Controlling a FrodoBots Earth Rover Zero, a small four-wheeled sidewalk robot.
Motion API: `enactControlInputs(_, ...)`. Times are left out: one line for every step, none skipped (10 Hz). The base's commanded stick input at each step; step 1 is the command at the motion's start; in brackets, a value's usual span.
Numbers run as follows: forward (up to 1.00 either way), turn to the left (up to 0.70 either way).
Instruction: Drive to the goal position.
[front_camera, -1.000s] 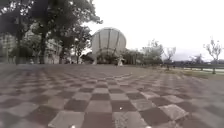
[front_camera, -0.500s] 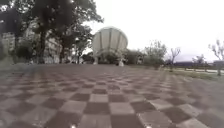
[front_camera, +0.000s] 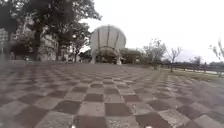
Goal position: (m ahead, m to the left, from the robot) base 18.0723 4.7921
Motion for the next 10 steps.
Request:
enactControlInputs(0.85,0.0)
enactControlInputs(0.85,0.0)
enactControlInputs(0.85,0.0)
enactControlInputs(0.85,0.0)
enactControlInputs(0.85,0.0)
enactControlInputs(0.85,0.0)
enactControlInputs(0.85,0.0)
enactControlInputs(0.85,0.0)
enactControlInputs(0.85,0.0)
enactControlInputs(0.85,0.0)
